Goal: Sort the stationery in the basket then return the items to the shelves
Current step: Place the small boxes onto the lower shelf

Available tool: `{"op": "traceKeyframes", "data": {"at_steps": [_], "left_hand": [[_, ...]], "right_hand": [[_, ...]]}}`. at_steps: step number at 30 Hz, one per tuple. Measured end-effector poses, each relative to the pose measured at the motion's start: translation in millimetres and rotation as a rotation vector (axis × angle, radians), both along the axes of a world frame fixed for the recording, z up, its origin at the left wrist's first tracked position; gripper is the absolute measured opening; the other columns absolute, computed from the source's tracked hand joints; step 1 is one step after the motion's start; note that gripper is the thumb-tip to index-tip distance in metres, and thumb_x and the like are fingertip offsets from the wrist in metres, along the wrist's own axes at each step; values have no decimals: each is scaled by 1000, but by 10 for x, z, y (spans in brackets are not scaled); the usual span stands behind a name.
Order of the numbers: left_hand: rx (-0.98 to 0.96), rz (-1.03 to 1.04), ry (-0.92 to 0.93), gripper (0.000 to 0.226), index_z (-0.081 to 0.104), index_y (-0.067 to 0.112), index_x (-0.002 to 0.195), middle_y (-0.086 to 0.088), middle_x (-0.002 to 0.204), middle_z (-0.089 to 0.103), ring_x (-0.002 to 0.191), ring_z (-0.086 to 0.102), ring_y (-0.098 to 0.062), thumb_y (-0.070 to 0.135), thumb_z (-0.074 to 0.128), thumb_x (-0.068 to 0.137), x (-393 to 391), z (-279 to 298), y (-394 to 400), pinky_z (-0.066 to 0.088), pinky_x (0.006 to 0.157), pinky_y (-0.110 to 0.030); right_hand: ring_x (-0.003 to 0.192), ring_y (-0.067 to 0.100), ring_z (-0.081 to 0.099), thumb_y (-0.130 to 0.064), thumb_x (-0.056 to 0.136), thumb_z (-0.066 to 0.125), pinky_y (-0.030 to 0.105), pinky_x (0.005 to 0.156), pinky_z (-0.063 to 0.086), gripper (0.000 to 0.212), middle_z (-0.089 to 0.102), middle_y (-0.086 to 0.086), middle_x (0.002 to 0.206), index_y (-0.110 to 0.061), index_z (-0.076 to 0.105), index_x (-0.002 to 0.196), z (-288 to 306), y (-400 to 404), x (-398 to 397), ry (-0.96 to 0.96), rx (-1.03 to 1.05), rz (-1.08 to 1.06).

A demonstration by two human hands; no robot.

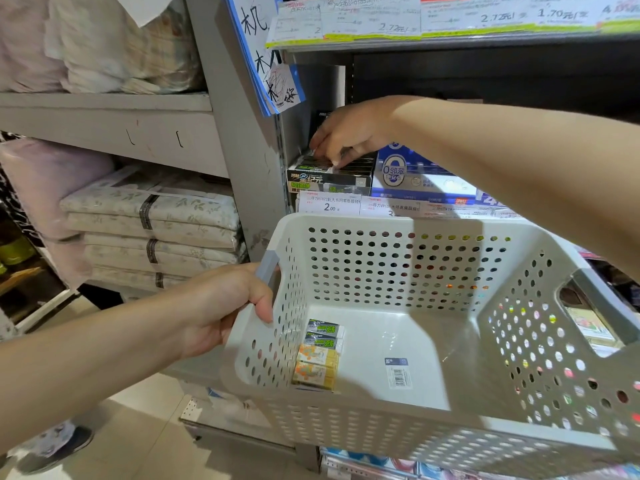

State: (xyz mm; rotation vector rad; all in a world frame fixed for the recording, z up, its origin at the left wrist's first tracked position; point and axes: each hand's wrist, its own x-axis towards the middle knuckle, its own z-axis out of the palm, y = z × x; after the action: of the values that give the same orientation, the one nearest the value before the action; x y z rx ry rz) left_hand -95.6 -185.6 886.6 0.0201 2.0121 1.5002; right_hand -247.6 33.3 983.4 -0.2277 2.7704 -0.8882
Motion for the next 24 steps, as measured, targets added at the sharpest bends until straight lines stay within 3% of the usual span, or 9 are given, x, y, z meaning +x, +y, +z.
{"op": "traceKeyframes", "data": {"at_steps": [5,8,17,19,21,24], "left_hand": [[4,5,-2,51,69,15,100,-17,88,75,72,70,-32,-16,40,71,-19,-17,2,57,69,-39],[4,8,4,51,69,16,100,-18,93,75,74,71,-33,-12,47,63,-6,1,20,56,72,-41],[1,7,18,51,69,17,97,-15,85,75,70,70,-31,-16,38,73,-4,-18,-5,57,67,-40],[3,4,21,52,68,17,99,-15,86,75,71,71,-32,-17,37,73,9,-14,1,57,67,-41],[1,-5,20,52,68,16,101,-15,87,75,72,71,-31,-16,37,74,24,-10,8,57,70,-42],[5,-3,14,51,68,17,99,-15,87,76,72,70,-31,-15,39,72,42,6,14,56,73,-42]], "right_hand": [[112,17,54,16,82,55,17,71,51,58,55,7,129,-8,48,135,-26,44,51,-18,-75,-11],[111,14,53,12,83,57,16,71,51,58,53,7,135,-8,46,136,-44,45,61,-4,-68,1],[108,17,56,9,84,57,21,82,53,58,55,6,132,-10,44,138,-57,81,102,75,-21,8],[113,22,56,3,86,57,29,94,50,56,53,7,134,-11,45,139,-40,72,148,216,142,-21],[120,24,52,1,87,54,27,100,43,50,53,8,134,-10,49,135,-42,65,216,405,184,-71],[98,18,58,-6,85,54,23,82,47,29,63,3,105,-12,62,112,-129,50,434,625,-35,-150]]}}
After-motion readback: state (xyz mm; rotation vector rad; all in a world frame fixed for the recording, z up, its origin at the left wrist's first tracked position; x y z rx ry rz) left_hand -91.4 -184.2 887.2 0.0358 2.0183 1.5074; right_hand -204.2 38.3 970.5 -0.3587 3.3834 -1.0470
